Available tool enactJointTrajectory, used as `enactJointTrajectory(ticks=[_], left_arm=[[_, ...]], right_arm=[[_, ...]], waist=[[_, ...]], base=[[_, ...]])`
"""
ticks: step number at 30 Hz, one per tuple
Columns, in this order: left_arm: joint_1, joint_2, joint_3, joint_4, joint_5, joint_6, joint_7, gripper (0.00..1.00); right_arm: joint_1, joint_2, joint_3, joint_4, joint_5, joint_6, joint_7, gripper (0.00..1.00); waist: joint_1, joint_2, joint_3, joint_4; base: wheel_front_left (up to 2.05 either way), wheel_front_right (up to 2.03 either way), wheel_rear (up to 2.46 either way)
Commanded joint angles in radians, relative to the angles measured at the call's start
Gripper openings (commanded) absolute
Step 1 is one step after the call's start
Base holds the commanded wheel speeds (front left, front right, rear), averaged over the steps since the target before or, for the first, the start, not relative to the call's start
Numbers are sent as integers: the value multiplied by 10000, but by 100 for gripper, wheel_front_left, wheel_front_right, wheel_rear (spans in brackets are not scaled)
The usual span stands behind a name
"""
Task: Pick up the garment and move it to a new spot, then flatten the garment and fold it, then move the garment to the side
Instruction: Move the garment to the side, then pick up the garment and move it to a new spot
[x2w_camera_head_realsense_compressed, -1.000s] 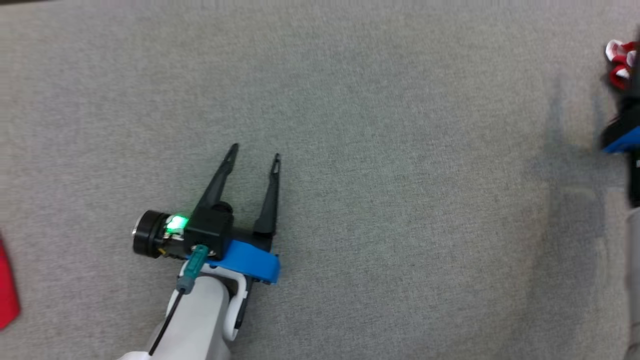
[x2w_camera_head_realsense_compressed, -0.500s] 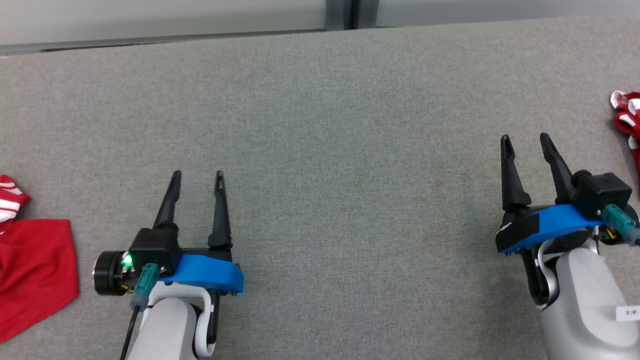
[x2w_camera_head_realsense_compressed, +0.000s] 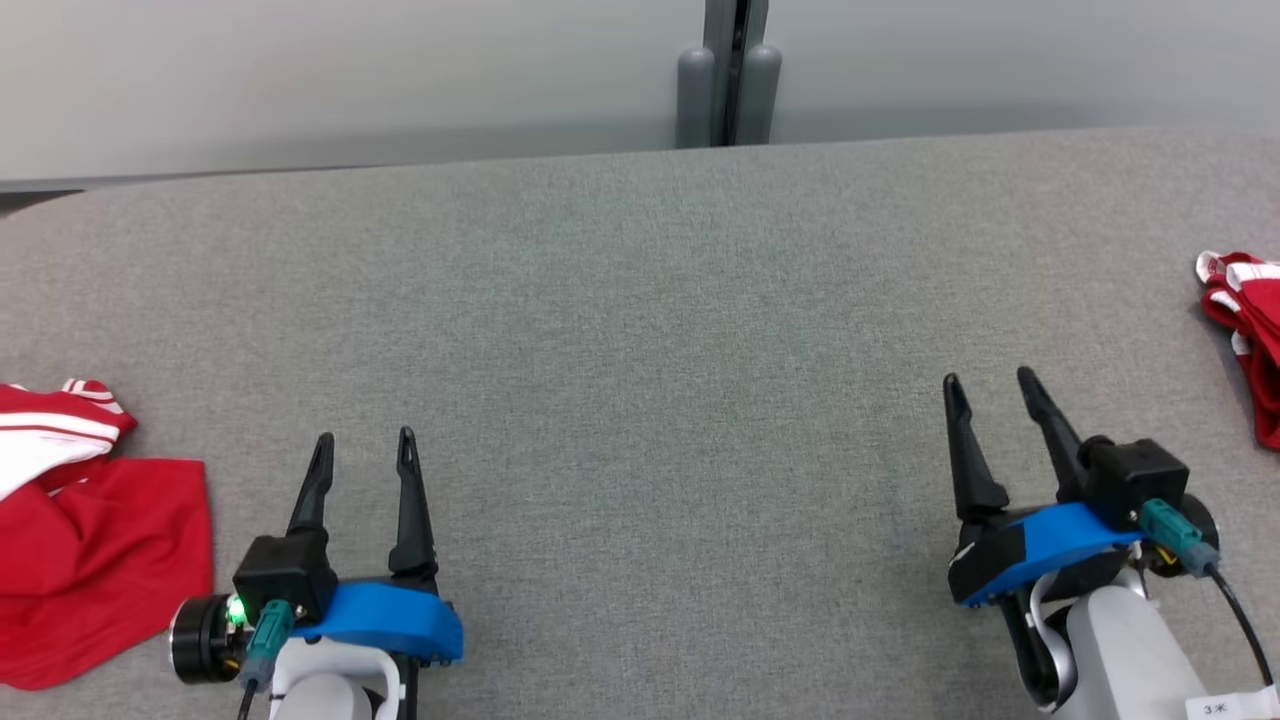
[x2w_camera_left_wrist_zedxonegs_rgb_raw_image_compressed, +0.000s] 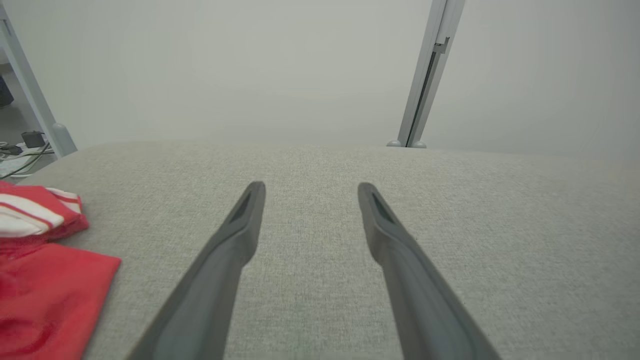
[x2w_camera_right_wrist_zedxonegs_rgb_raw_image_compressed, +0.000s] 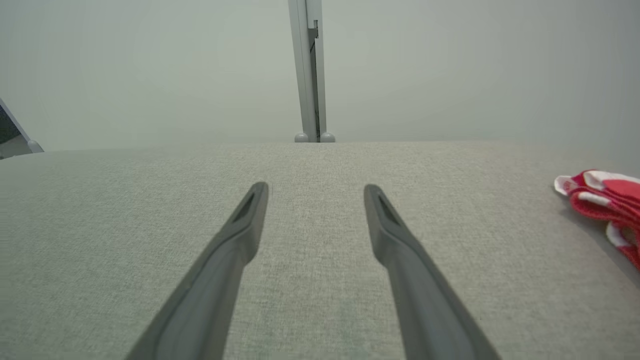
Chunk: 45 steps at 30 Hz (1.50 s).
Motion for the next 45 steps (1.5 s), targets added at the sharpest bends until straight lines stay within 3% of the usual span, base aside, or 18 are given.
enactJointTrajectory(ticks=[1,15,29,34,45], left_arm=[[191,2,10,32,-72,-18,20,100],[926,2,234,184,-138,-178,18,100],[832,4,277,225,-49,-263,18,100],[717,2,134,176,-248,-108,18,100],[1156,-1,467,155,-553,213,18,100]], right_arm=[[301,6,107,9,115,-3,-32,100],[1162,9,263,101,571,-3,-32,100],[1075,10,421,140,671,-2,-32,100],[1108,9,406,78,546,-3,-33,100],[1179,6,744,45,568,-3,-33,100]], waist=[[1,-1,-188,10],[1,-1,-1107,156],[1,-1,-1103,317],[1,-1,-885,906],[1,-1,-757,3114]], base=[[0,0,0],[0,0,0],[0,0,0],[0,0,0],[0,0,0]])
